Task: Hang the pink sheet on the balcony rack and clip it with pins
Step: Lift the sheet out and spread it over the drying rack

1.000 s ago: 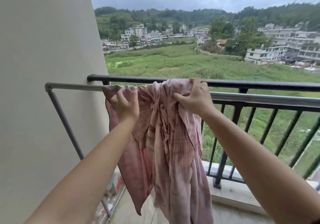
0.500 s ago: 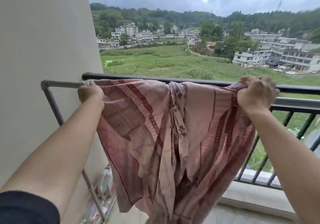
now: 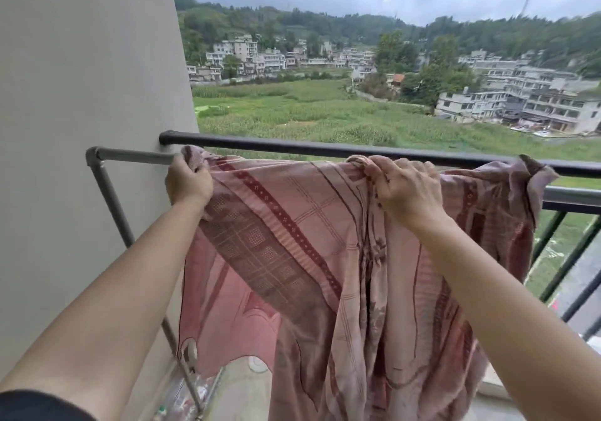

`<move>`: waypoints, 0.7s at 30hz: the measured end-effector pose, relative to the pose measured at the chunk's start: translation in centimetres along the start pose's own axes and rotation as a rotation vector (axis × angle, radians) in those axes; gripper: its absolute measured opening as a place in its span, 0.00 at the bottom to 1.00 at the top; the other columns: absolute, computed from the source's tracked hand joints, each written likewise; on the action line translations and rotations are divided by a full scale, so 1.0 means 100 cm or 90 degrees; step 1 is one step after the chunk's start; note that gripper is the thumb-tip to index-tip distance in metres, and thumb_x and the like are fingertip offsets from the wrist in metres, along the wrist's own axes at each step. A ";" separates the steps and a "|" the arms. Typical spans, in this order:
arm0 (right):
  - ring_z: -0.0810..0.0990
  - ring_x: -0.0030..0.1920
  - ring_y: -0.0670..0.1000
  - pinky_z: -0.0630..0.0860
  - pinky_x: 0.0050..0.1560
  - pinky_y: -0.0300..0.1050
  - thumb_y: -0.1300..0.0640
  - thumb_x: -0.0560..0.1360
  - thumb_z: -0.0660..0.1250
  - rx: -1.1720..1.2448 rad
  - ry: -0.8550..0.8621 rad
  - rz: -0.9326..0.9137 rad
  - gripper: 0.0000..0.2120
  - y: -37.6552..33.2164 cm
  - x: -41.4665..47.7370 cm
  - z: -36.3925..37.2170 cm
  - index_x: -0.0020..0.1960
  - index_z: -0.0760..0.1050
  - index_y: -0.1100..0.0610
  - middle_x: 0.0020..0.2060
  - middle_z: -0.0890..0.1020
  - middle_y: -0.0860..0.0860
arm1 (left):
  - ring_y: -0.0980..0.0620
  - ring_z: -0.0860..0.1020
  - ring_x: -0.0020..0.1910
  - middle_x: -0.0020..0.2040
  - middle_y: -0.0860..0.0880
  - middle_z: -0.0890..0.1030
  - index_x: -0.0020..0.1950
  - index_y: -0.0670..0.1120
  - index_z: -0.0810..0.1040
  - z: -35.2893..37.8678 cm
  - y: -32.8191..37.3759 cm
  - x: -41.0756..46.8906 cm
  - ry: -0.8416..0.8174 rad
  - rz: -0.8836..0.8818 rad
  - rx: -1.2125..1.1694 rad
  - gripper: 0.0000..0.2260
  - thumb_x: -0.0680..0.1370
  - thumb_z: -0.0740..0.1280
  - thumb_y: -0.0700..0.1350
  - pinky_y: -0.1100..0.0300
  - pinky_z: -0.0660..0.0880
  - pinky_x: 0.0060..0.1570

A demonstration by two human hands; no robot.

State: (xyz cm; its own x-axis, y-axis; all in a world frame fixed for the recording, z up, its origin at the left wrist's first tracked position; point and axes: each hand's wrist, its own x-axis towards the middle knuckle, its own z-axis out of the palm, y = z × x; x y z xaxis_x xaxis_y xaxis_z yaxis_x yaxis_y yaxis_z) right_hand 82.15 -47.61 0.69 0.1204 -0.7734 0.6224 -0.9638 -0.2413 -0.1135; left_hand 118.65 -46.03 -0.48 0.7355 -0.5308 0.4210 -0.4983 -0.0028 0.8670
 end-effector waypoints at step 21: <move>0.75 0.62 0.61 0.57 0.71 0.65 0.49 0.83 0.53 -0.023 -0.020 -0.074 0.18 -0.151 0.014 0.039 0.65 0.75 0.54 0.60 0.79 0.56 | 0.47 0.79 0.52 0.54 0.45 0.82 0.60 0.42 0.77 -0.035 -0.111 -0.049 -0.634 -0.305 -0.188 0.16 0.74 0.74 0.42 0.53 0.75 0.54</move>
State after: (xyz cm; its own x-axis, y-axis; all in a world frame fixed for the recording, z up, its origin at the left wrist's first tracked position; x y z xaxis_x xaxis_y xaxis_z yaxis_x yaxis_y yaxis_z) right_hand 97.80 -47.29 0.28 0.2387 -0.7593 0.6054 -0.9508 -0.3096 -0.0134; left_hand 122.17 -40.46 -11.25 0.0640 -0.9652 -0.2536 -0.0405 -0.2564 0.9657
